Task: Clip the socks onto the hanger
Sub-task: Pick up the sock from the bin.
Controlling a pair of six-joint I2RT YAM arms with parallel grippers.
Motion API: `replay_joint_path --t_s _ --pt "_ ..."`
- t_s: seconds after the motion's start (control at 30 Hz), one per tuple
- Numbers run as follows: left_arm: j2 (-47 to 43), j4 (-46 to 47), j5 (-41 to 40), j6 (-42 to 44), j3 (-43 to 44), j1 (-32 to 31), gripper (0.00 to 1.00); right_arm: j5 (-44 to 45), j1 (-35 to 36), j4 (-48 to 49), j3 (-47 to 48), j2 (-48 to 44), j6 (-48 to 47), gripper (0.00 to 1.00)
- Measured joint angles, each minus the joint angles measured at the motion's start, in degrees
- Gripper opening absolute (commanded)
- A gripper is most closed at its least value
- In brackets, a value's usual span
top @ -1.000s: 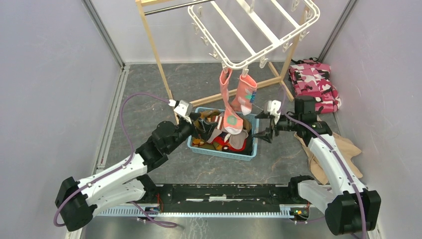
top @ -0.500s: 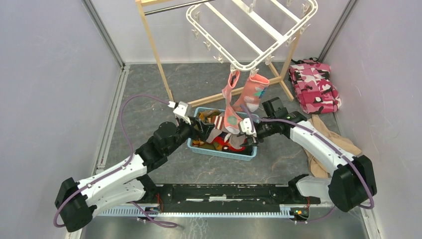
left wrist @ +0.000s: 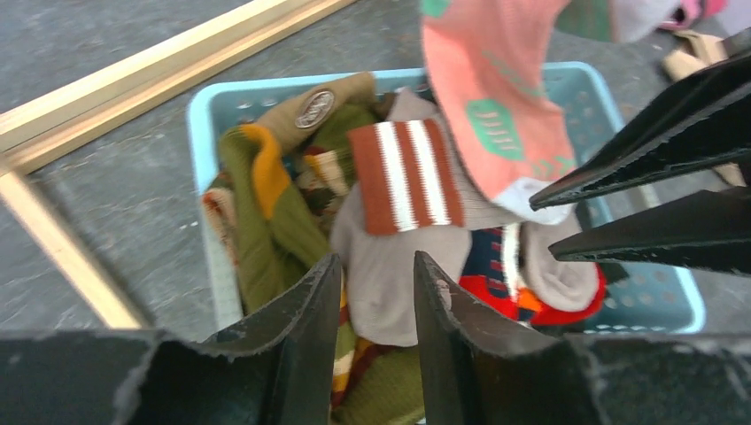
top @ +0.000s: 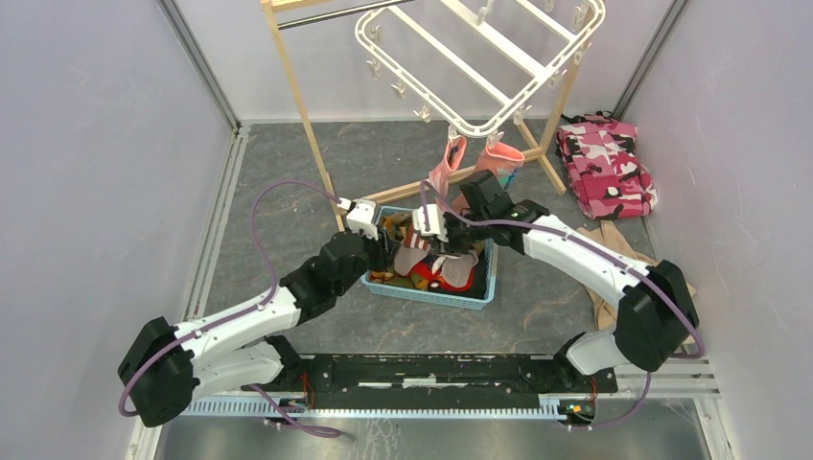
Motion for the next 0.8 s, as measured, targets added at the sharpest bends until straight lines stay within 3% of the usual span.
replay_joint_path --t_s 0.17,0.47,0.63,0.8 --pt "-2.69 -5.95 -8.33 -1.46 0.35 0.09 0.49 6.32 5.18 4.48 4.81 4.33 5.53 0.33" --pt "-17.2 -8.72 -17.05 -4.81 -2.27 0.11 0.64 17.44 7.96 5.75 5.2 10.78 10.16 0.34" --pt "-17.86 -9.53 -17.99 -4.83 -3.41 0.11 0.66 20.79 8.33 5.7 5.42 12.31 10.8 0.14" --pt "-17.14 -9.86 -17.81 -4.83 -3.41 0.09 0.69 21.42 8.41 5.68 5.77 12.15 11.63 0.03"
